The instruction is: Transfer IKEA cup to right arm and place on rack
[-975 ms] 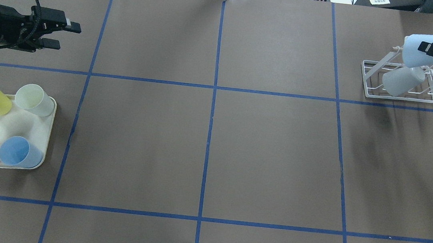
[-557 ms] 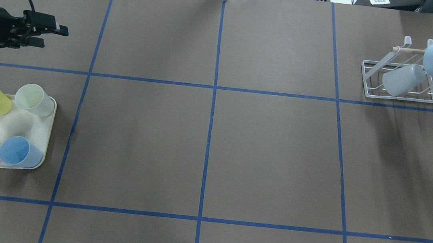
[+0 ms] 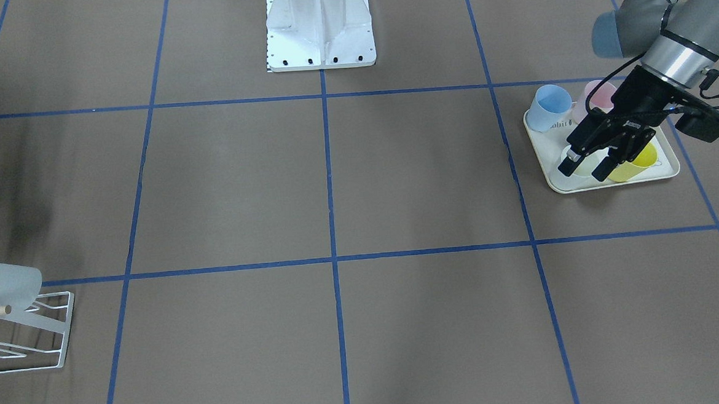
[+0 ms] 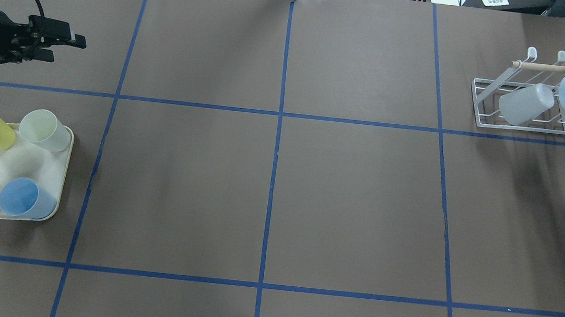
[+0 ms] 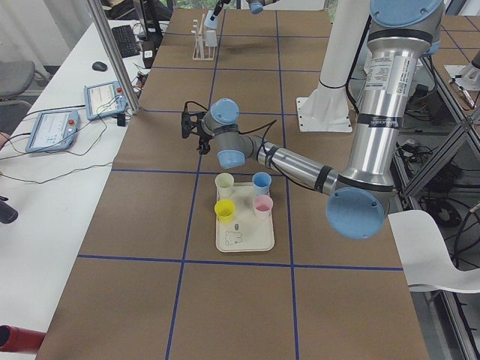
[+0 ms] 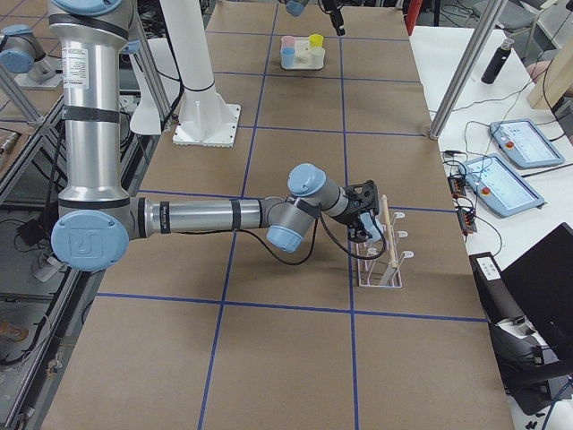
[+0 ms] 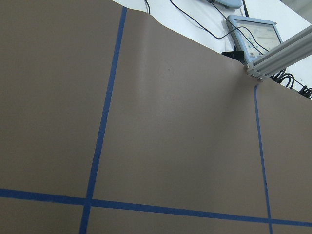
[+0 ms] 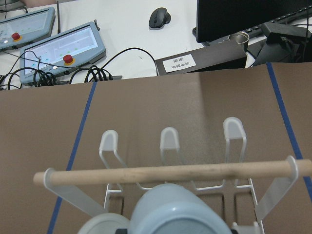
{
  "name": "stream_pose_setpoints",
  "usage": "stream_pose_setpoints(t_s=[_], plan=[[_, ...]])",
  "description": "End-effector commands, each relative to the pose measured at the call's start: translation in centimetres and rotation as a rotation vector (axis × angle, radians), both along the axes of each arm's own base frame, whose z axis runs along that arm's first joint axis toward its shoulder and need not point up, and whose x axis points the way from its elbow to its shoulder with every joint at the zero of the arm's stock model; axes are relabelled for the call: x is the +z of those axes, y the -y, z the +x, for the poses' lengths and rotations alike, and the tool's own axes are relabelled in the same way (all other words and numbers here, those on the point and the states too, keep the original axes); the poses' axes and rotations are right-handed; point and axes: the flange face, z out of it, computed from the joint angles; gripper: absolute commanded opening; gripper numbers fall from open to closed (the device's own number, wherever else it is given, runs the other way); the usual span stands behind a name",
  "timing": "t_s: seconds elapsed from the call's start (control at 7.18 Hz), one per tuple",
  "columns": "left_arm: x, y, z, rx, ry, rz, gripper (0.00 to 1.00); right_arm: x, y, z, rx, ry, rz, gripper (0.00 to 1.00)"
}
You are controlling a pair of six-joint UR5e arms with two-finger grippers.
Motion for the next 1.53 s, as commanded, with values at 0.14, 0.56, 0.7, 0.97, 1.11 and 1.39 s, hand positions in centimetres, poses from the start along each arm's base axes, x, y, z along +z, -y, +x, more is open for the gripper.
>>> stream_pose_setpoints(t_s=[0.14, 0.56, 0.7, 0.97, 1.11, 1.39], plan=[[-0.1, 0.0, 0.0, -0.001, -0.001, 0.002, 1.00, 0.3, 0.8, -0.3, -0.004, 0.001, -0.009, 0.00], [-0.2, 0.0, 0.1, -0.001, -0.001, 0.003, 1.00, 0.9, 0.8, -0.3, -0.007, -0.003, -0.020, 0.00], [-0.2, 0.0, 0.1, -0.001, -0.002, 0.005, 1.00, 1.2, 0.8, -1.0, -0.019, -0.004, -0.027, 0.01], [-0.1, 0.0, 0.0, -0.001, 0.000, 0.002, 1.00, 1.5, 0.9, -1.7, -0.026, -0.003, -0.034, 0.57], [0.0, 0.0, 0.1, 0.000, 0.000, 0.001, 1.00, 0.9, 1.3, -2.3, -0.029, 0.007, -0.030, 0.94], [0.4, 0.3, -0.5, 0.005, 0.032, 0.046, 1.00, 0.7, 1.2, -2.5, -0.052, 0.022, -0.033, 0.99]])
